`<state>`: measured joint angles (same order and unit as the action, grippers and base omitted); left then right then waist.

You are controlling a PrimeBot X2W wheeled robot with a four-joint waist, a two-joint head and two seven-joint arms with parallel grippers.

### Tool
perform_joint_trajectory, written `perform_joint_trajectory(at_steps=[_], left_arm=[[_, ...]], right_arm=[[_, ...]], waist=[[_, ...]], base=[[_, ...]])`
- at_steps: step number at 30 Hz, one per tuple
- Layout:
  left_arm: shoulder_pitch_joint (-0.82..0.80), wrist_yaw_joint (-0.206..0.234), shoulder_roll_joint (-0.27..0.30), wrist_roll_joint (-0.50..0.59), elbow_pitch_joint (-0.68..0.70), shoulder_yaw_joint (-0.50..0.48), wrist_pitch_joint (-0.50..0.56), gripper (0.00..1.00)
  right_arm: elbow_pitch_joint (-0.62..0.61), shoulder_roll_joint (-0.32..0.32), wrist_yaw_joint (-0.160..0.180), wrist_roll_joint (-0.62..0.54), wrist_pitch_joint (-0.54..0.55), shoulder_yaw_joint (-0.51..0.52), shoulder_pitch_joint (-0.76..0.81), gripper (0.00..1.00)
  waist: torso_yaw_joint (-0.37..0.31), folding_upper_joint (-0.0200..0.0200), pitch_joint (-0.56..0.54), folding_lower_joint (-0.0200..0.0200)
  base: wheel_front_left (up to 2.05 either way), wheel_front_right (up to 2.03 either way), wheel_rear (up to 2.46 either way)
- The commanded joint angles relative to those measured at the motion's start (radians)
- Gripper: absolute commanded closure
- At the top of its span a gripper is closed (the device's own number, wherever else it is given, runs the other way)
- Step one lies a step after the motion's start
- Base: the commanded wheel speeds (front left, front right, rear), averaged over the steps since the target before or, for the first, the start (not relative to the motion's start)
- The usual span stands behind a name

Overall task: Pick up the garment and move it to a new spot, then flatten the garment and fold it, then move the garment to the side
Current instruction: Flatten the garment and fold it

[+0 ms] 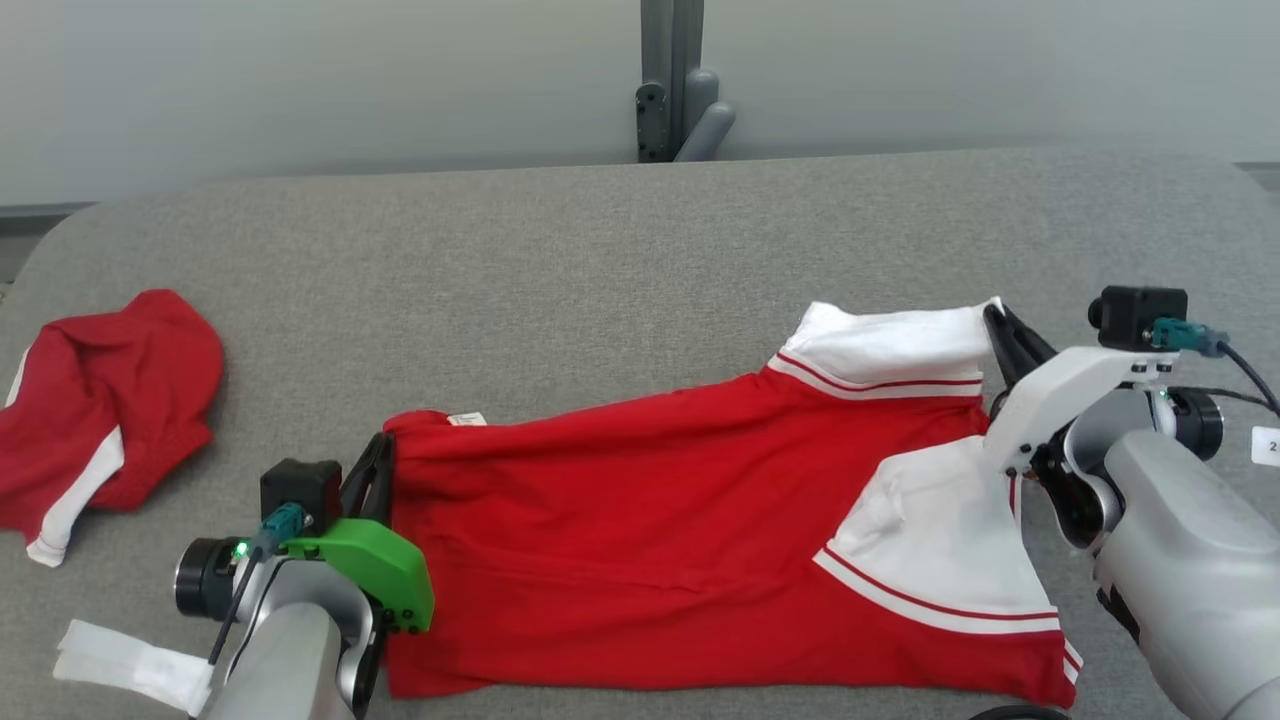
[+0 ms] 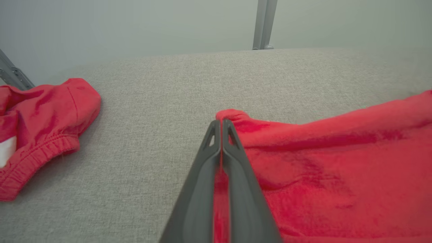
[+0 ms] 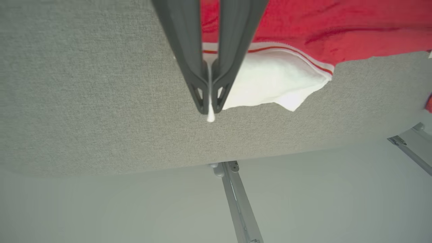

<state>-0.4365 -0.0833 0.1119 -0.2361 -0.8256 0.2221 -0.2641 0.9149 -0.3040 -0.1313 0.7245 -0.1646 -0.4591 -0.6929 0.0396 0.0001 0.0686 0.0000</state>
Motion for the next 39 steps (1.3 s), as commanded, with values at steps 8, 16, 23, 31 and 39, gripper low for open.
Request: perform_joint_trajectory(at_steps=[8,16,23,31,39], left_arm=[[0.115,0.007,0.016,-0.001,0.034,-0.060,0.000,1.00],[0.188,0.010,0.003,-0.001,0.061,-0.107,0.000,1.00],[0.233,0.005,-0.012,0.012,0.083,-0.137,0.000,1.00],[0.275,0.004,-0.026,0.017,0.136,-0.188,0.000,1.00],[0.320,-0.001,-0.039,0.039,0.202,-0.240,0.000,1.00]], right_arm=[[-0.128,-0.018,0.001,0.063,-0.039,-0.015,0.184,1.00],[-0.171,0.003,0.001,0.086,-0.053,-0.014,0.300,1.00],[-0.184,0.031,0.001,0.084,-0.076,0.016,0.350,1.00],[-0.217,0.044,0.001,0.076,-0.091,0.059,0.384,1.00],[-0.276,0.051,0.001,0.075,-0.095,0.103,0.448,1.00]], waist=[[-0.078,-0.0001,-0.067,0.0000],[-0.092,-0.0001,-0.071,0.0000],[-0.095,-0.0001,-0.074,0.0000],[-0.099,-0.0001,-0.083,0.0000],[-0.106,-0.0001,-0.097,0.0000]], base=[[0.00,0.00,0.00],[0.00,0.00,0.00],[0.00,0.00,0.00],[0.00,0.00,0.00],[0.00,0.00,0.00]])
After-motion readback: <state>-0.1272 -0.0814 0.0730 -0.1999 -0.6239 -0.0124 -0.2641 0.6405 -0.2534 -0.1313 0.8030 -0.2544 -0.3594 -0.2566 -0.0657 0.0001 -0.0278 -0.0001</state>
